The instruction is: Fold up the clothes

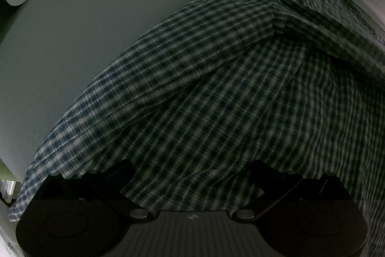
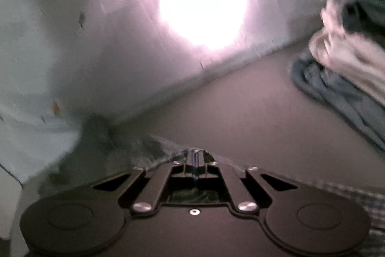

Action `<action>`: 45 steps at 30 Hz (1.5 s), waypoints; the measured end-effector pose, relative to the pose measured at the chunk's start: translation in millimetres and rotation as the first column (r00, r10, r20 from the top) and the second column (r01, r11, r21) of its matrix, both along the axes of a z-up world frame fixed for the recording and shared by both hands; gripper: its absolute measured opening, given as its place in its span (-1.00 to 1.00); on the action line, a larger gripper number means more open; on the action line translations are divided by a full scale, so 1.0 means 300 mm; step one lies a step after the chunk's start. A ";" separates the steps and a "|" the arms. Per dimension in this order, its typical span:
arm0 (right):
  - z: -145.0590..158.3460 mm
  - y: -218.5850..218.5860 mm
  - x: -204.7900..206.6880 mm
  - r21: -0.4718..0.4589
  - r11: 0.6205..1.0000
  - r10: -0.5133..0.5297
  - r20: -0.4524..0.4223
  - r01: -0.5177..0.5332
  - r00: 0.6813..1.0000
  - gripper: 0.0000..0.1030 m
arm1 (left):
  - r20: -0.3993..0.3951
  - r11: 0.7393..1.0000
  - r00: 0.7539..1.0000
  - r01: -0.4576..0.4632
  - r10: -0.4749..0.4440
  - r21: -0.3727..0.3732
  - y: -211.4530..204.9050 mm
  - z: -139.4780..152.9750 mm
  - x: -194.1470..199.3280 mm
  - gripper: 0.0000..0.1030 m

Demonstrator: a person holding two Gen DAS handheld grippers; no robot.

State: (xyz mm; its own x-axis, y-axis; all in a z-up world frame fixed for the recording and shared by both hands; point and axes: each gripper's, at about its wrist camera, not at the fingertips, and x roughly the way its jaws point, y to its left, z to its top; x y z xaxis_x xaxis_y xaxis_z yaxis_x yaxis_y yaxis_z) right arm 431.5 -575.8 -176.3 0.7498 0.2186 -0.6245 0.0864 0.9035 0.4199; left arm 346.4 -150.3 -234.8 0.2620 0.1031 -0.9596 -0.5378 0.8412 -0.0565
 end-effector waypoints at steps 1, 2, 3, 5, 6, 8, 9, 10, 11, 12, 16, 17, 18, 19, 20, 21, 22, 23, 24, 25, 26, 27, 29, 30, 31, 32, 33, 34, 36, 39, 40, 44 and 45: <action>-0.014 0.003 -0.008 -0.003 1.000 -0.001 -0.020 0.001 1.000 -0.97 | -0.002 1.000 1.000 0.001 -0.001 -0.001 0.000 0.000 -0.001 1.00; -0.019 0.004 -0.021 0.000 1.000 -0.004 -0.033 0.004 0.999 -0.95 | -0.003 1.000 1.000 0.003 -0.003 -0.002 0.001 0.000 -0.003 1.00; -0.022 0.006 -0.034 0.004 1.000 -0.008 -0.042 0.008 0.999 -0.85 | -0.005 1.000 1.000 0.005 -0.005 -0.004 0.002 0.000 -0.005 1.00; -0.022 0.007 -0.067 0.019 1.000 -0.020 -0.050 0.021 0.999 -0.61 | -0.005 1.000 1.000 0.009 -0.009 -0.006 0.001 -0.001 -0.010 1.00; -0.021 0.004 -0.088 0.032 0.999 -0.018 -0.047 0.020 0.999 -0.40 | -0.004 1.000 1.000 0.010 -0.011 -0.006 0.000 -0.001 -0.012 1.00; -0.007 0.010 -0.118 0.057 0.998 -0.010 -0.025 0.012 1.000 -0.15 | 0.000 1.000 1.000 0.017 -0.017 -0.004 -0.001 -0.001 -0.021 1.00; 0.004 0.018 -0.136 0.066 0.998 -0.006 -0.011 0.007 1.000 -0.12 | 0.004 1.000 1.000 0.020 -0.020 -0.002 -0.002 -0.001 -0.025 1.00; 0.016 0.027 -0.153 0.073 0.997 -0.001 0.001 0.001 1.000 -0.03 | 0.007 1.000 1.000 0.024 -0.024 0.000 -0.003 -0.001 -0.030 1.00; 0.027 0.040 -0.162 0.078 0.997 0.003 0.008 -0.003 1.000 0.05 | 0.010 1.000 1.000 0.029 -0.029 0.001 -0.004 -0.001 -0.034 1.00; 0.037 0.053 -0.176 0.082 0.997 0.005 0.015 -0.006 1.000 0.19 | 0.012 0.999 0.999 0.034 -0.034 0.002 -0.005 -0.001 -0.037 1.00; 0.088 0.136 -0.271 0.038 0.999 0.020 0.068 -0.023 0.997 0.48 | 0.019 0.998 0.997 0.070 -0.070 0.005 -0.003 0.001 -0.048 1.00; 0.103 0.168 -0.301 0.007 0.999 0.031 0.090 -0.032 0.995 0.52 | 0.020 0.996 0.996 0.087 -0.087 0.004 -0.001 0.002 -0.047 1.00; 0.118 0.197 -0.330 -0.016 0.999 0.042 0.111 -0.041 0.993 0.59 | 0.022 0.994 0.994 0.109 -0.109 0.004 0.002 0.005 -0.044 1.00; 0.129 0.228 -0.360 -0.030 0.998 0.053 0.129 -0.050 0.990 0.65 | 0.029 0.993 0.992 0.122 -0.122 0.001 0.009 0.010 -0.044 1.00; 0.136 0.259 -0.386 -0.034 0.998 0.062 0.139 -0.058 0.988 0.67 | 0.039 0.992 0.991 0.128 -0.128 -0.003 0.017 0.017 -0.045 1.00; 0.141 0.288 -0.408 -0.031 0.997 0.070 0.137 -0.067 0.988 0.70 | 0.053 0.991 0.990 0.132 -0.132 -0.010 0.029 0.027 -0.050 1.00; 0.142 0.319 -0.426 -0.027 0.996 0.089 0.123 -0.087 0.988 0.71 | 0.075 0.990 0.988 0.137 -0.136 -0.016 0.044 0.043 -0.060 1.00; 0.142 0.353 -0.441 -0.026 0.992 0.122 0.103 -0.120 0.987 0.72 | 0.096 0.989 0.985 0.147 -0.145 -0.018 0.059 0.060 -0.074 1.00; 0.140 0.387 -0.459 -0.030 0.989 0.149 0.090 -0.147 0.985 0.71 | 0.113 0.987 0.981 0.160 -0.157 -0.019 0.074 0.076 -0.088 1.00; 0.137 0.420 -0.479 -0.034 0.985 0.171 0.082 -0.169 0.982 0.71 | 0.127 0.984 0.976 0.179 -0.175 -0.015 0.095 0.092 -0.102 1.00; 0.132 0.452 -0.500 -0.016 0.984 0.177 0.079 -0.176 0.981 0.71 | 0.142 0.980 0.970 0.201 -0.198 -0.007 0.118 0.108 -0.115 1.00; 0.126 0.483 -0.520 0.011 0.984 0.175 0.077 -0.176 0.982 0.71 | 0.153 0.976 0.964 0.218 -0.216 0.003 0.160 0.122 -0.073 1.00; 0.112 0.539 -0.558 0.073 0.983 0.165 0.072 -0.170 0.984 0.67 | 0.172 0.968 0.953 0.249 -0.251 0.031 0.252 0.128 -0.026 1.00; 0.101 0.562 -0.571 0.109 0.980 0.157 0.067 -0.163 0.985 0.62 | 0.179 0.964 0.947 0.262 -0.265 0.043 0.282 0.131 -0.020 1.00; 0.087 0.590 -0.585 0.146 0.977 0.150 0.058 -0.157 0.987 0.58 | 0.182 0.961 0.943 0.272 -0.278 0.055 0.310 0.135 0.001 1.00; 0.073 0.621 -0.600 0.176 0.973 0.143 0.041 -0.148 0.989 0.55 | 0.184 0.958 0.940 0.280 -0.287 0.065 0.338 0.129 -0.018 1.00; 0.060 0.654 -0.616 0.202 0.969 0.137 0.022 -0.139 0.990 0.49 | 0.188 0.957 0.939 0.281 -0.289 0.071 0.371 0.113 -0.032 1.00; 0.047 0.687 -0.632 0.221 0.966 0.136 0.009 -0.134 0.991 0.40 | 0.199 0.957 0.937 0.280 -0.288 0.071 0.411 0.103 -0.038 1.00; 0.020 0.759 -0.668 0.246 0.960 0.137 -0.006 -0.131 0.991 0.23 | 0.218 0.959 0.934 0.277 -0.282 0.053 0.484 0.106 -0.090 1.00; -0.028 0.863 -0.706 0.311 0.943 0.140 -0.045 -0.119 0.989 -0.24 | 0.201 0.957 0.936 0.287 -0.290 0.045 0.581 0.099 -0.169 1.00; -0.043 0.900 -0.717 0.335 0.934 0.147 -0.053 -0.121 0.988 -0.41 | 0.193 0.954 0.935 0.295 -0.299 0.049 0.605 0.088 -0.181 1.00; -0.087 1.066 -0.753 0.376 0.915 0.189 -0.085 -0.144 0.978 -0.49 | 0.189 0.940 0.922 0.340 -0.339 0.026 0.700 0.061 -0.243 1.00; -0.100 1.105 -0.757 0.381 0.912 0.202 -0.096 -0.151 0.975 -0.49 | 0.189 0.937 0.919 0.349 -0.346 0.021 0.723 0.058 -0.256 1.00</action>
